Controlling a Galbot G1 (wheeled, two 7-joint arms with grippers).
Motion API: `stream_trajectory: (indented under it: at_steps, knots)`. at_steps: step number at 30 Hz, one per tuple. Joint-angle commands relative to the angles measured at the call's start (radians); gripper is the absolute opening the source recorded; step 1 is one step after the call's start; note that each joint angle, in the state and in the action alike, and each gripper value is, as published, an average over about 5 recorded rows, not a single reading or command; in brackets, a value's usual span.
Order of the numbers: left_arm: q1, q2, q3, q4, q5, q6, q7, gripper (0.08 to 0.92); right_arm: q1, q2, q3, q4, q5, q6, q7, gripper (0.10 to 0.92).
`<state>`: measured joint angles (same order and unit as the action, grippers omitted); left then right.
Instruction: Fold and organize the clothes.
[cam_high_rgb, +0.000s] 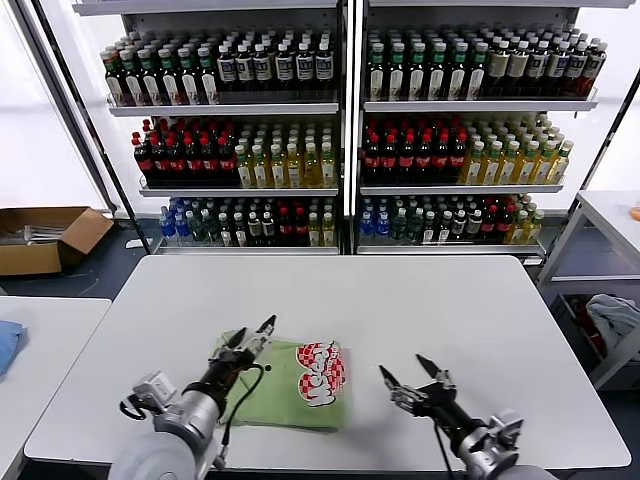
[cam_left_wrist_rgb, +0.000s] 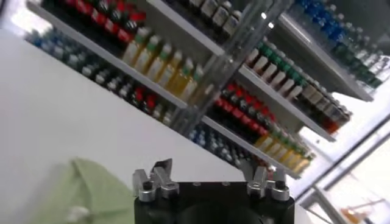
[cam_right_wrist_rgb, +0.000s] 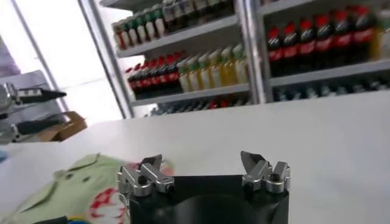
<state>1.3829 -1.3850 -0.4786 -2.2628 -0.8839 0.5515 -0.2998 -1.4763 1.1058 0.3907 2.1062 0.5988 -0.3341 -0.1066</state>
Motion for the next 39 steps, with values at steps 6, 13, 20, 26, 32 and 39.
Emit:
stream_trajectory:
  at_steps: [6, 13, 20, 26, 32, 39]
  knots:
    - [0.067, 0.032, -0.172, -0.05, 0.114, -0.008, 0.063, 0.818, 0.296, 0.012, -0.461, -0.201, -0.047, -0.134, 0.101, 0.823]
    - [0.066, 0.031, -0.18, -0.068, 0.112, 0.009, 0.045, 0.823, 0.274, -0.005, -0.439, -0.172, -0.052, -0.168, 0.114, 0.715]
    - [0.08, 0.02, -0.184, -0.073, 0.112, 0.011, 0.03, 0.823, 0.248, -0.041, -0.379, -0.108, -0.083, -0.171, 0.098, 0.516]
    - [0.094, 0.007, -0.192, -0.09, 0.111, 0.011, 0.026, 0.823, 0.213, -0.106, -0.278, -0.053, -0.092, -0.171, 0.057, 0.342]
    - [0.108, 0.001, -0.203, -0.094, 0.111, 0.011, 0.026, 0.823, 0.138, -0.237, -0.159, -0.006, -0.077, -0.159, -0.004, 0.17]
    - [0.11, -0.006, -0.204, -0.087, 0.113, 0.012, 0.027, 0.823, 0.012, -0.318, 0.006, 0.016, -0.071, -0.166, -0.025, 0.107]
